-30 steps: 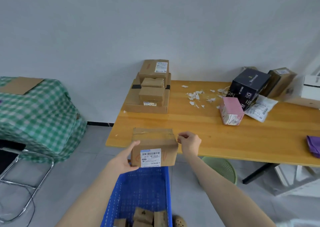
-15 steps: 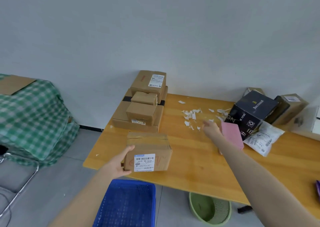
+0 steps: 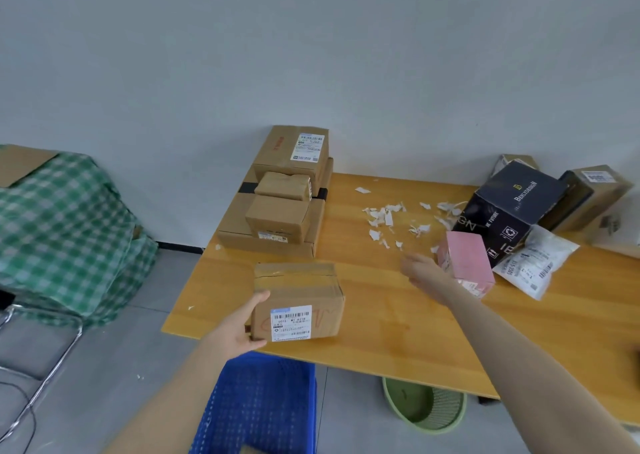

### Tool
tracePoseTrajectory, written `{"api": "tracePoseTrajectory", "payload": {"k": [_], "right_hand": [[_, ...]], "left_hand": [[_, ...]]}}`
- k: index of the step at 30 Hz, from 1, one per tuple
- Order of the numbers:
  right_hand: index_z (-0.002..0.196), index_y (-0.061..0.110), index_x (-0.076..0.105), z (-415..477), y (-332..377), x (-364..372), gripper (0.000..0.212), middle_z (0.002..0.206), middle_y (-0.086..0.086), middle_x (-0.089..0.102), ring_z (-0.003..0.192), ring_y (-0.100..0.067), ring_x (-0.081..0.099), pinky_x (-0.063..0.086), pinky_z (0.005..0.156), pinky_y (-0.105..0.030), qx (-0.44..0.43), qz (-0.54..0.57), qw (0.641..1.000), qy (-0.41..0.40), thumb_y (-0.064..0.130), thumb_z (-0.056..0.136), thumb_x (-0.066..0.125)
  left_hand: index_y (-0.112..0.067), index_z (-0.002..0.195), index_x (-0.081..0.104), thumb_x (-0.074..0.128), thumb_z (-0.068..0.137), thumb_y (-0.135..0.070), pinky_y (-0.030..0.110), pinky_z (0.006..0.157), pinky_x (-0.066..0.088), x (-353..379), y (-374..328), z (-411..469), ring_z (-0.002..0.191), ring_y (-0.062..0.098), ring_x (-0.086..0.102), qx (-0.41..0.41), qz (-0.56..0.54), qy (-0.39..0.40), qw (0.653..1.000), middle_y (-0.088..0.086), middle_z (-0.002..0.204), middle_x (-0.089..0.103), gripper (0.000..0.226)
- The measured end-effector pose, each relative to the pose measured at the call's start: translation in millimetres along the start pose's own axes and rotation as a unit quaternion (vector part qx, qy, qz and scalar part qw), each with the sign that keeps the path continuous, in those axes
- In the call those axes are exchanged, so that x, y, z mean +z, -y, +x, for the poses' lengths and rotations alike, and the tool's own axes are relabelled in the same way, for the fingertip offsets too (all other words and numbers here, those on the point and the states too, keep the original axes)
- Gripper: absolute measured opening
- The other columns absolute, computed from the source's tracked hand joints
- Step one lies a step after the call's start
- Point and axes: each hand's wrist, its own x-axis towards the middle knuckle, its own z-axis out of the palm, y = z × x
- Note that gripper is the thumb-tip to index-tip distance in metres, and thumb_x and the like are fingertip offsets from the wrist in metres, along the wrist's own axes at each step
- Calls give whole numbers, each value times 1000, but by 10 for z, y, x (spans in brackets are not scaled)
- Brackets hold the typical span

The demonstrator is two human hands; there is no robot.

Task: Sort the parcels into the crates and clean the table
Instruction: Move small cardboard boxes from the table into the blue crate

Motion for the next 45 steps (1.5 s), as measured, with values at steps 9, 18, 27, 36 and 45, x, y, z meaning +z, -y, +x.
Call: {"api": "tracePoseTrajectory", "payload": {"k": [9, 18, 27, 36, 45], "right_hand": [[130, 18, 44, -469, -557, 1342, 72, 135, -10, 47, 122, -33, 48, 42, 100, -55, 89, 131, 978, 136, 67, 78, 56], [129, 16, 43, -923, -1183, 2092, 78, 129, -3, 53, 122, -26, 51, 45, 96, -59, 76, 227, 946, 217, 45, 68, 80], [126, 20, 52, -1157, -1631, 2788, 97, 129, -7, 57, 118, -28, 55, 49, 96, -47, 115, 189, 939, 262, 41, 40, 94], [119, 22, 54, -701, -2762, 3619, 26, 126, -6, 59, 109, -22, 59, 54, 83, -37, 115, 138, 982, 52, 21, 94, 59], [138, 20, 45, 315, -3953, 4073, 50, 109, 1, 55, 95, -22, 59, 54, 87, -50, 186, 42, 981, -45, 26, 91, 61]], "left_hand": [[-16, 115, 53, 75, 75, -34, 39, 85, 50, -266, 435, -34, 109, 29, 59, -4, -52, 55, 997, 17, 118, 62, 48], [-21, 131, 44, 49, 96, -12, 38, 104, 38, -1305, 825, -141, 97, 13, 59, 42, -22, 95, 994, 0, 112, 63, 36], [-36, 135, 40, 63, 81, -9, 29, 101, 34, -2049, 1240, -85, 122, 10, 48, 29, 63, 138, 988, -7, 131, 54, 64], [-23, 146, 27, 51, 87, 3, 27, 101, 36, -2261, 2063, 839, 119, 7, 44, 57, 293, 43, 954, -10, 127, 48, 68], [-17, 118, 45, 44, 91, -1, 25, 69, 41, -2222, 2974, 2295, 88, 17, 50, 41, 338, -83, 937, 7, 108, 55, 32]]}}
